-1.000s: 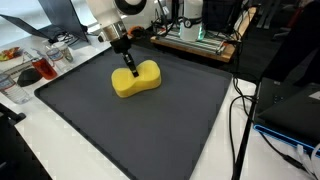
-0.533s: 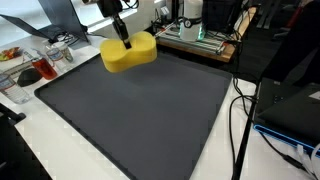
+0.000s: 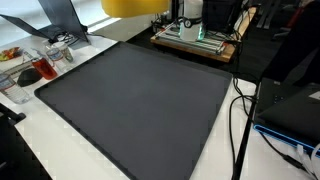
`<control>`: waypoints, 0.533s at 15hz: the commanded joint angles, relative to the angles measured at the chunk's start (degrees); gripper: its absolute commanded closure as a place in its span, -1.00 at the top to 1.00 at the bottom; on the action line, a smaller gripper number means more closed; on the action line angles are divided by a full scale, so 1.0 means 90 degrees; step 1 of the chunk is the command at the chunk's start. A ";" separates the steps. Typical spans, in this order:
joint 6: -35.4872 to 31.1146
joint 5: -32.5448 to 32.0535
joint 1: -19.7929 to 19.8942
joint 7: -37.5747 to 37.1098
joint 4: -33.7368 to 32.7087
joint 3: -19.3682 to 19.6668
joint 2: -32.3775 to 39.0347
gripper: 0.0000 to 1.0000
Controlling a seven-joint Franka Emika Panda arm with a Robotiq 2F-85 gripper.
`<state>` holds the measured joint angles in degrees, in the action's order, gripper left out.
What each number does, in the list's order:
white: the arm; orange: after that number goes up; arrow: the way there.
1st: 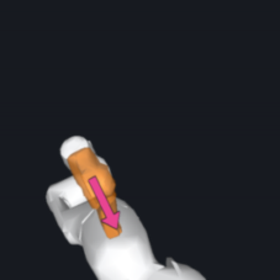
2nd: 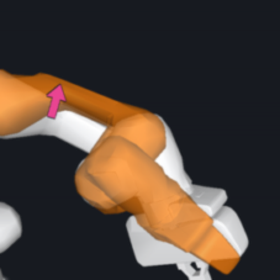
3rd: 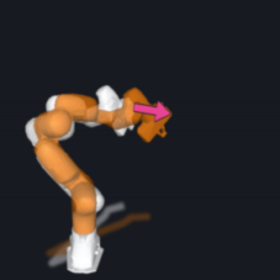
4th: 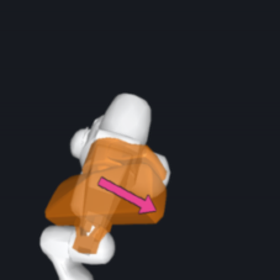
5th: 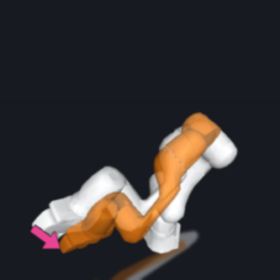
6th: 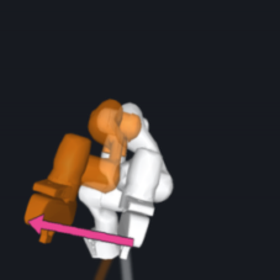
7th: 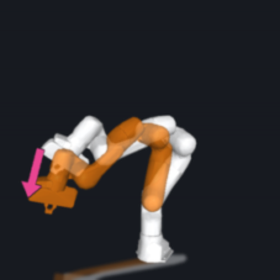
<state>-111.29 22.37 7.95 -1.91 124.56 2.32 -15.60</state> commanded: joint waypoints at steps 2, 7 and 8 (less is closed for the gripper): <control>0.0418 -0.0028 -0.0203 -0.0184 0.0054 0.0148 -0.0879 -0.96; 0.0425 -0.0073 -0.0289 -0.0395 -0.0060 0.0047 -0.1291 -0.96; 0.0434 -0.0089 -0.0313 -0.0440 -0.0095 0.0023 -0.1308 -0.96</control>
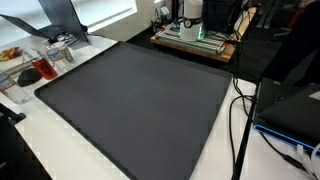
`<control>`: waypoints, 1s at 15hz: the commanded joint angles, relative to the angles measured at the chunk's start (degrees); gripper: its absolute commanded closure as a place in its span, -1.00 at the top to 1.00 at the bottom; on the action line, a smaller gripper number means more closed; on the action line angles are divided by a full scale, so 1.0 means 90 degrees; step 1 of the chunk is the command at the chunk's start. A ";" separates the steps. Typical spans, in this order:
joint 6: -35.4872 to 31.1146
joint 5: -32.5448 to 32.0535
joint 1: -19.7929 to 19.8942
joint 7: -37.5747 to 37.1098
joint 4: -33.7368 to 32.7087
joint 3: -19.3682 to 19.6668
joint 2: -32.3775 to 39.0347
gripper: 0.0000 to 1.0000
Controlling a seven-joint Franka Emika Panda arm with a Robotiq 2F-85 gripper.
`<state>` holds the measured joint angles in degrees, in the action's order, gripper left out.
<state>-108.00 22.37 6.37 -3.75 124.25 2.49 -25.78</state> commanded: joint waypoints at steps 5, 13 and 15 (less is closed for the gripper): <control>0.0035 -0.0090 -0.0279 -0.0360 -0.0216 -0.0099 -0.0021 -0.96; -0.0461 -0.0078 -0.0311 -0.0329 -0.0117 -0.0117 0.0314 -0.96; -0.0705 -0.0078 -0.0322 -0.0273 -0.0064 -0.0108 0.0431 -0.96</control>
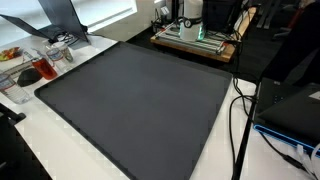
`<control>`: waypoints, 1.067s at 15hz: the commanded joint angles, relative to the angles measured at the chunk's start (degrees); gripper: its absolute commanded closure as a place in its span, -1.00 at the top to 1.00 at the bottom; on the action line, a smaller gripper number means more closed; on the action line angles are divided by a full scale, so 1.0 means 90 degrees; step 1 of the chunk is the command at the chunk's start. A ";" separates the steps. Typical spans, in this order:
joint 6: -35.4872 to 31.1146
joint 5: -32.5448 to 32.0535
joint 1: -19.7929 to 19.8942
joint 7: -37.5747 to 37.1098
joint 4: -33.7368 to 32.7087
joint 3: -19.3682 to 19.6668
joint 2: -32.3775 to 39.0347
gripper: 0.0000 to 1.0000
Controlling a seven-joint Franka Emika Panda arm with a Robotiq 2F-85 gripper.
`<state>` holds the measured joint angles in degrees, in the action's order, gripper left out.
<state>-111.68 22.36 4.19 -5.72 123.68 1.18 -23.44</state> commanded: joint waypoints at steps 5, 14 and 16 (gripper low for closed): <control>-0.0764 -0.0112 -0.0082 0.0009 0.0153 0.0064 0.0480 -0.96; -0.0957 -0.0172 -0.0051 0.0009 0.0190 0.0144 0.0639 -0.19; -0.0882 -0.0243 -0.0054 0.0013 0.0192 0.0148 0.0600 0.10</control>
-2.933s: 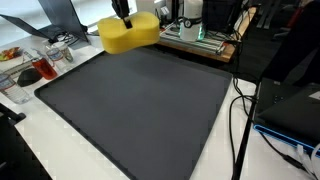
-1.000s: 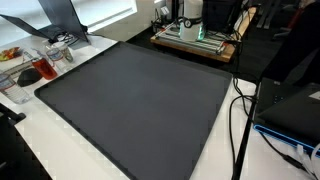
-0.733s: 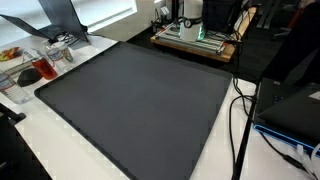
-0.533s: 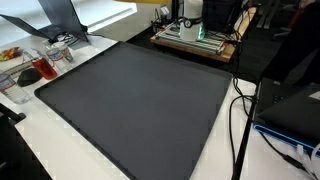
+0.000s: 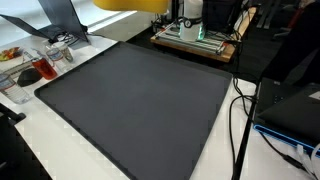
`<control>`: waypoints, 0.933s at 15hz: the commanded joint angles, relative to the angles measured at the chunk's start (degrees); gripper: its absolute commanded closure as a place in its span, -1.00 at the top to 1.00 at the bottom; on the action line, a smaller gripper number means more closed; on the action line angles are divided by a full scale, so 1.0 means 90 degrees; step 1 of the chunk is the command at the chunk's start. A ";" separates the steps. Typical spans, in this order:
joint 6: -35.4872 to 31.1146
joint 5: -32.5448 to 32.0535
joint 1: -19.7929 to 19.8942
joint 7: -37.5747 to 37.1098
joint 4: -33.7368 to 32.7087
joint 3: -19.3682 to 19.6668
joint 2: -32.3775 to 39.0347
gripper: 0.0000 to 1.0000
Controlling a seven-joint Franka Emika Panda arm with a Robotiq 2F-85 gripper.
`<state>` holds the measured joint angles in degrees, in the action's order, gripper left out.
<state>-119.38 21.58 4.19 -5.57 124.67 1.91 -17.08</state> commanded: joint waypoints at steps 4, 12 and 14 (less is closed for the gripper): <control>-0.0004 -0.0295 -0.0049 -0.0049 0.0076 0.0052 -0.0125 0.63; 0.0035 -0.0389 -0.0056 -0.0067 0.0043 0.0048 -0.0116 1.00; 0.0012 -0.0383 -0.0057 -0.0068 0.0037 0.0046 -0.0109 1.00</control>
<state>-119.38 19.40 4.18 -5.57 124.67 1.95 -17.23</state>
